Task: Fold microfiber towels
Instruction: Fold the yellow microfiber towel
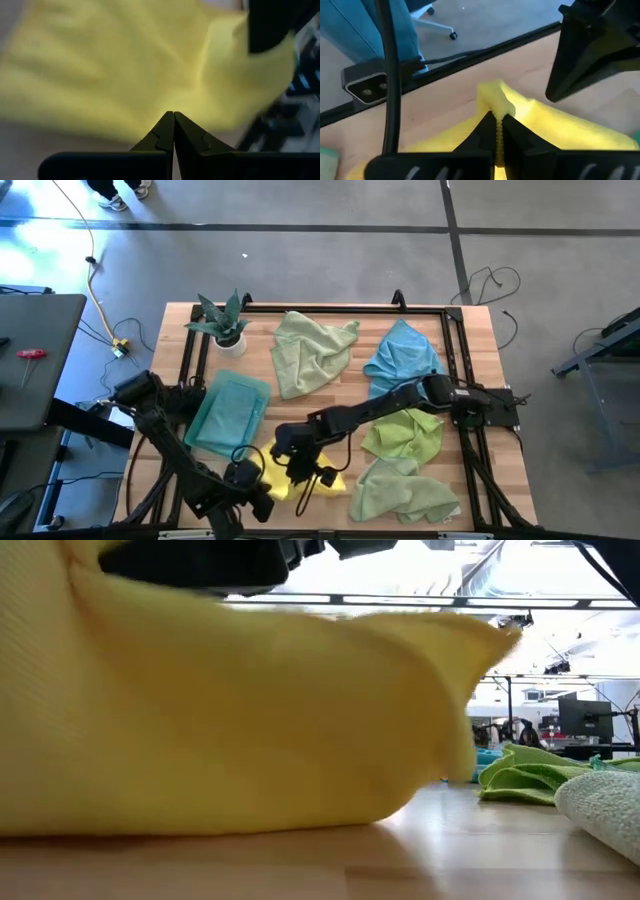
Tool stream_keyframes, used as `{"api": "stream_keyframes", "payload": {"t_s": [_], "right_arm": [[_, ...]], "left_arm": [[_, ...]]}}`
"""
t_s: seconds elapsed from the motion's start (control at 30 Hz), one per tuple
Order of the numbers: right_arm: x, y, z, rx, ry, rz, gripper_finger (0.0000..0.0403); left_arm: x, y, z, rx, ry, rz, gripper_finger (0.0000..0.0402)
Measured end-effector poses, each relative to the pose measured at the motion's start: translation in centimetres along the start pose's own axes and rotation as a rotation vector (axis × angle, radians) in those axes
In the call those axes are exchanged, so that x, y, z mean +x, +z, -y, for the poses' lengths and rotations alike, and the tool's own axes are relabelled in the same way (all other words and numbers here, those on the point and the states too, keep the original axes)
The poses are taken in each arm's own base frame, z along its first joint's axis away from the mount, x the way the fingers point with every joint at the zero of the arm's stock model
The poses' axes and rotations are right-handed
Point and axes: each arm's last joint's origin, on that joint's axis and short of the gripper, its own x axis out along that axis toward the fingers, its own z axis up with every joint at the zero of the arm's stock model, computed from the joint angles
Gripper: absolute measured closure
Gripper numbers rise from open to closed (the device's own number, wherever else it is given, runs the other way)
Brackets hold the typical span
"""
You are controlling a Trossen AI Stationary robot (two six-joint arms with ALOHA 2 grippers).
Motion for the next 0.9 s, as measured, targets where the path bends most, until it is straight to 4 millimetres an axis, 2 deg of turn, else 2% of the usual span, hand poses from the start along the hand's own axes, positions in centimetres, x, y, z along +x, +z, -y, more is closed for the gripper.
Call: {"api": "stream_keyframes", "payload": {"t_s": [0.1, 0.2, 0.37, 0.47, 0.67, 0.9], "right_arm": [[-0.1, -0.2, 0.0, 0.005, 0.001, -0.014, 0.0403], [-0.4, -1.0, -0.1, 0.047, 0.027, -0.069, 0.0403], [-0.6, -1.1, -0.1, 0.033, 0.032, -0.086, 0.0403], [-1.3, -0.8, 0.1, -0.042, 0.032, -0.092, 0.0403], [-2.8, -1.1, 1.4, -0.128, 0.003, -0.09, 0.0403], [-4.0, -0.3, 3.8, -0.228, -0.152, 0.043, 0.0403]], "left_arm": [[0.9, 1.1, -0.2, 0.053, 0.039, 0.087, 0.0401], [2.3, 1.6, -0.3, 0.085, 0.071, 0.101, 0.0401], [4.0, 1.6, 0.9, 0.175, 0.002, 0.077, 0.0401], [4.1, 1.4, 1.6, 0.253, -0.052, 0.002, 0.0401], [1.8, -0.4, 1.6, 0.265, -0.05, -0.091, 0.0401], [-1.6, -1.9, 1.6, 0.227, 0.005, -0.082, 0.0401]]}}
